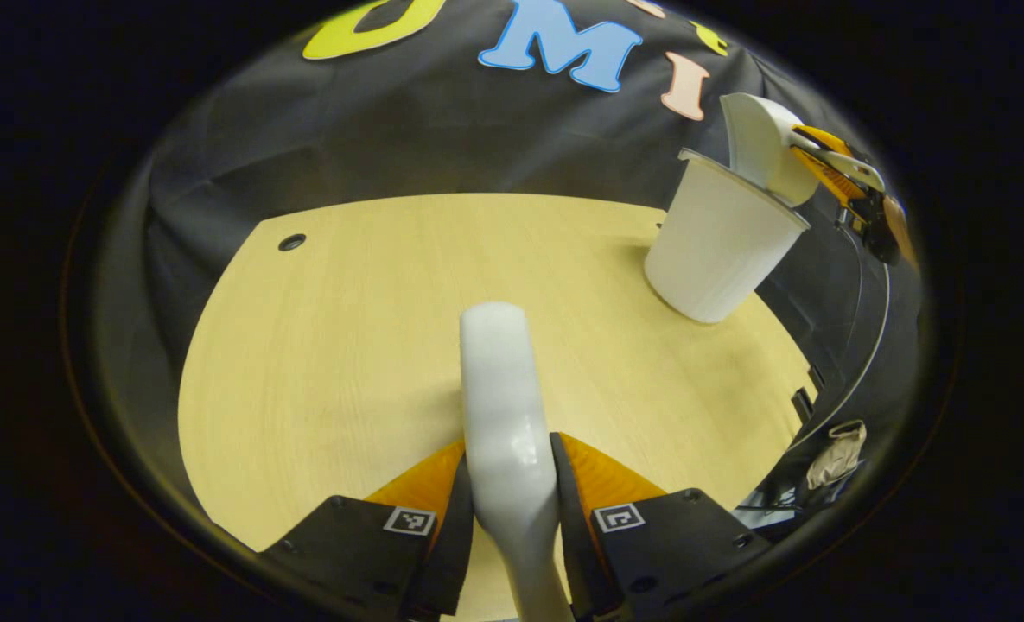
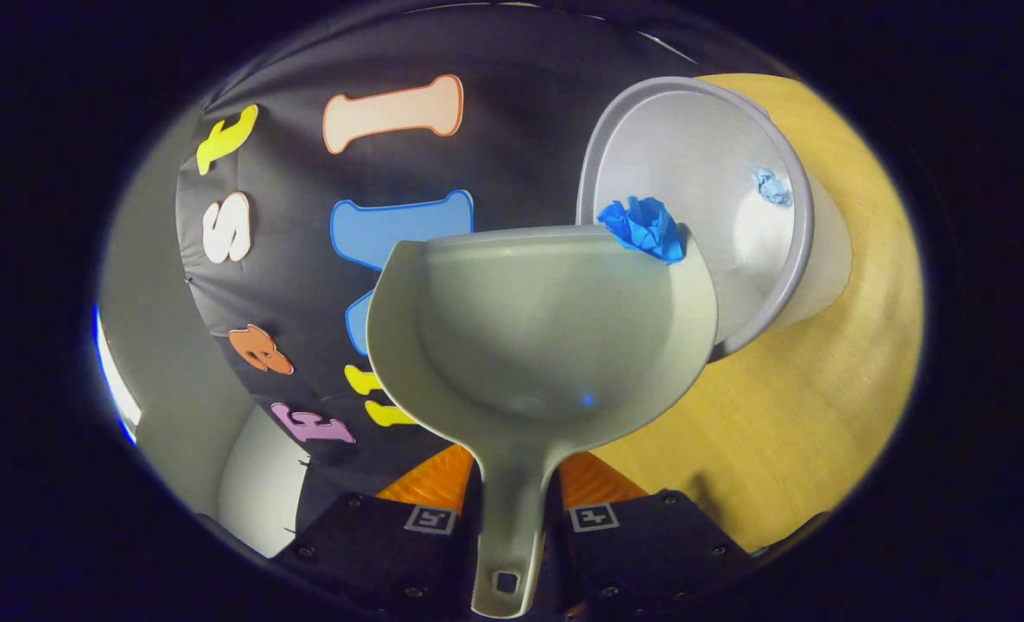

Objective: Pick up the small broom and dustpan from the desktop, sweep the trash into the dustpan with the broom, and then empty the trash into the garbage bin.

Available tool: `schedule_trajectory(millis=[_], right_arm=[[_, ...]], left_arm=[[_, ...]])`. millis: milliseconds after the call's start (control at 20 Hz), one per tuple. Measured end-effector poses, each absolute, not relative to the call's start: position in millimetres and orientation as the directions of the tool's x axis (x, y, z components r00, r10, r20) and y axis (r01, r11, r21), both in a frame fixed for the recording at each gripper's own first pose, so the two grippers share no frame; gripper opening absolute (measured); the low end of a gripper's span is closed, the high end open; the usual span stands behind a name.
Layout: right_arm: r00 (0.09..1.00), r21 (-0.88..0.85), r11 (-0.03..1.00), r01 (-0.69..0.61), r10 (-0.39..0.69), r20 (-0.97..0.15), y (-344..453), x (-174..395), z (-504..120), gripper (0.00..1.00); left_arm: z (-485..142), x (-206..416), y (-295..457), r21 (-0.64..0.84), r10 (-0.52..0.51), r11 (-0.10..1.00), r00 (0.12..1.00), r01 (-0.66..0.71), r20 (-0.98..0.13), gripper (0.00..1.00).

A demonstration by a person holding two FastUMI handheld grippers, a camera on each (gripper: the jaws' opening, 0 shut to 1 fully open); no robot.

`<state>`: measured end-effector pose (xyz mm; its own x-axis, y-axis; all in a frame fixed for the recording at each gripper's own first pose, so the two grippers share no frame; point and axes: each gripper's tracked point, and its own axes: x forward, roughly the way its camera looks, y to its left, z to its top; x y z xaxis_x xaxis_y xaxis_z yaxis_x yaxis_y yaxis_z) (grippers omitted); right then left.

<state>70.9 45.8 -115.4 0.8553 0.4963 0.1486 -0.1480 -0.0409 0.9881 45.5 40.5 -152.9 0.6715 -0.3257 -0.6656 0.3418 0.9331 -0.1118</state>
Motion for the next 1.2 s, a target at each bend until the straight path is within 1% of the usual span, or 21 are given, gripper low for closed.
schedule_trajectory(millis=[100, 250, 300, 350, 400, 450, 500, 550, 600, 750, 800, 850, 950, 1000, 1050, 1200], right_arm=[[0.85, 0.987, -0.045, -0.155, 0.503, 0.157, 48, 69, -113, 0.33], [0.834, 0.978, -0.111, -0.179, 0.511, 0.21, 50, 66, -103, 0.33], [0.831, 0.974, -0.133, -0.184, 0.508, 0.227, 50, 65, -100, 0.33], [0.827, 0.971, -0.153, -0.187, 0.508, 0.239, 51, 65, -97, 0.34], [0.827, 0.968, -0.165, -0.187, 0.506, 0.246, 51, 65, -95, 0.34], [0.826, 0.968, -0.167, -0.189, 0.505, 0.249, 52, 65, -95, 0.33], [0.827, 0.967, -0.169, -0.191, 0.503, 0.251, 53, 66, -95, 0.33], [0.825, 0.965, -0.179, -0.194, 0.502, 0.259, 53, 65, -94, 0.34], [0.824, 0.962, -0.187, -0.197, 0.501, 0.266, 55, 64, -92, 0.33], [0.813, 0.949, -0.232, -0.212, 0.496, 0.303, 60, 62, -84, 0.33], [0.813, 0.944, -0.248, -0.219, 0.488, 0.317, 62, 63, -81, 0.34], [0.812, 0.94, -0.258, -0.223, 0.485, 0.326, 64, 63, -78, 0.33], [0.817, 0.94, -0.253, -0.229, 0.475, 0.326, 69, 63, -76, 0.33], [0.819, 0.942, -0.241, -0.233, 0.474, 0.323, 74, 63, -76, 0.34], [0.82, 0.945, -0.225, -0.236, 0.475, 0.318, 78, 59, -77, 0.33], [0.827, 0.959, -0.144, -0.245, 0.486, 0.284, 97, 46, -83, 0.33]], left_arm=[[-153, 47, 40, -0.113, -0.324, 0.934, 0.671, 0.338, -0.667, 0.52], [-153, 47, 39, -0.115, -0.328, 0.932, 0.668, 0.343, -0.668, 0.52], [-153, 47, 38, -0.112, -0.328, 0.932, 0.668, 0.346, -0.668, 0.5], [-153, 47, 38, -0.11, -0.329, 0.931, 0.668, 0.348, -0.668, 0.5], [-152, 48, 38, -0.107, -0.329, 0.93, 0.667, 0.352, -0.668, 0.52], [-152, 47, 39, -0.103, -0.329, 0.929, 0.668, 0.355, -0.668, 0.5], [-151, 48, 39, -0.099, -0.328, 0.928, 0.668, 0.358, -0.668, 0.52], [-151, 48, 40, -0.096, -0.328, 0.928, 0.667, 0.36, -0.668, 0.52], [-151, 49, 41, -0.095, -0.328, 0.928, 0.667, 0.361, -0.668, 0.5], [-151, 50, 43, -0.104, -0.336, 0.926, 0.663, 0.363, -0.669, 0.52], [-150, 50, 45, -0.105, -0.339, 0.924, 0.661, 0.368, -0.669, 0.5], [-150, 50, 47, -0.103, -0.342, 0.922, 0.66, 0.374, -0.669, 0.52], [-148, 50, 54, -0.099, -0.35, 0.916, 0.656, 0.388, -0.668, 0.52], [-147, 51, 56, -0.099, -0.354, 0.914, 0.655, 0.394, -0.667, 0.52], [-147, 52, 59, -0.1, -0.358, 0.912, 0.654, 0.398, -0.666, 0.5], [-147, 55, 68, -0.112, -0.372, 0.907, 0.648, 0.406, -0.664, 0.5]])
